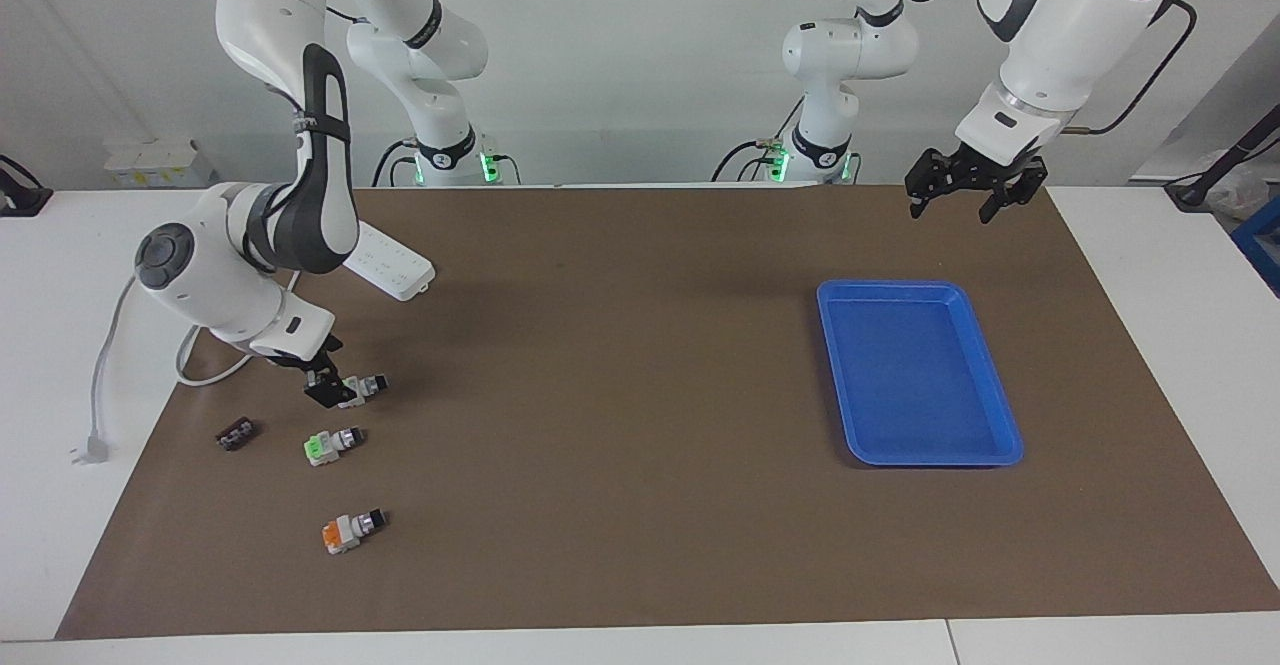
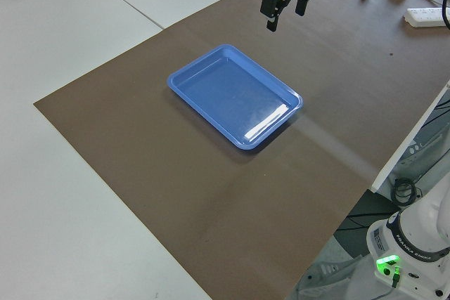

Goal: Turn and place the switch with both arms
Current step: 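Lower the right gripper and grasp the green-capped switch, then lift the switch with the right gripper while the left gripper reaches toward it, then grasp the switch with the left gripper from the right gripper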

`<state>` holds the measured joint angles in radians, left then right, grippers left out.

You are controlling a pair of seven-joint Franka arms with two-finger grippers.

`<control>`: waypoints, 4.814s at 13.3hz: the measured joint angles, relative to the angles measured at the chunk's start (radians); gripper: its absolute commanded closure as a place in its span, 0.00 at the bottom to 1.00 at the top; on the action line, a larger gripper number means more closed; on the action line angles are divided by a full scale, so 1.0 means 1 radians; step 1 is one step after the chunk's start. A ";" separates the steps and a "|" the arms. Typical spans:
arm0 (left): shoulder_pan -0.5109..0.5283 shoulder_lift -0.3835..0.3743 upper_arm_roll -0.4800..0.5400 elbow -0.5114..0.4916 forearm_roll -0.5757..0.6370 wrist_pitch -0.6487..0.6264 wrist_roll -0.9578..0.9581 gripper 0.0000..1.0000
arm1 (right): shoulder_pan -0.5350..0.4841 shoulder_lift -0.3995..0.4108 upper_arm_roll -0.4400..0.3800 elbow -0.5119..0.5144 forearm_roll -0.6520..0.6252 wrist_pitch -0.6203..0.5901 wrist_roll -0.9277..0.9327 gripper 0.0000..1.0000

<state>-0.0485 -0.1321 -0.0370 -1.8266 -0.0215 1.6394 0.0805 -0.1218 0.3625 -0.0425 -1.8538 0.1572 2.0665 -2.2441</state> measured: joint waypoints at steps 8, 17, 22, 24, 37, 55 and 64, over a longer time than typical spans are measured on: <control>0.000 -0.020 0.000 -0.043 0.000 0.030 0.000 0.00 | -0.013 0.073 0.001 -0.005 0.087 0.075 -0.054 1.00; 0.000 -0.026 -0.002 -0.062 -0.076 0.045 0.000 0.01 | -0.036 0.036 0.000 -0.015 0.231 -0.009 -0.042 1.00; -0.047 -0.025 -0.007 -0.102 -0.285 0.079 -0.081 0.09 | 0.047 -0.102 0.009 -0.110 0.316 -0.071 0.044 1.00; -0.102 -0.024 -0.011 -0.138 -0.390 0.134 -0.163 0.13 | 0.127 -0.141 0.012 -0.140 0.361 -0.071 0.111 1.00; -0.318 0.047 -0.014 -0.262 -0.924 0.525 -0.414 0.32 | 0.493 -0.283 0.016 -0.250 0.785 0.064 0.347 1.00; -0.370 0.083 0.006 -0.272 -1.026 0.480 -0.592 0.60 | 0.596 -0.372 0.015 -0.252 0.828 0.154 0.528 1.00; -0.364 0.080 0.007 -0.257 -1.053 0.439 -0.592 0.75 | 0.596 -0.381 0.015 -0.253 0.828 0.154 0.529 1.00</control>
<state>-0.4121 -0.0519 -0.0298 -2.0837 -1.0746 2.0788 -0.5120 0.4742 -0.0190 -0.0272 -2.1064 0.9856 2.2206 -1.7152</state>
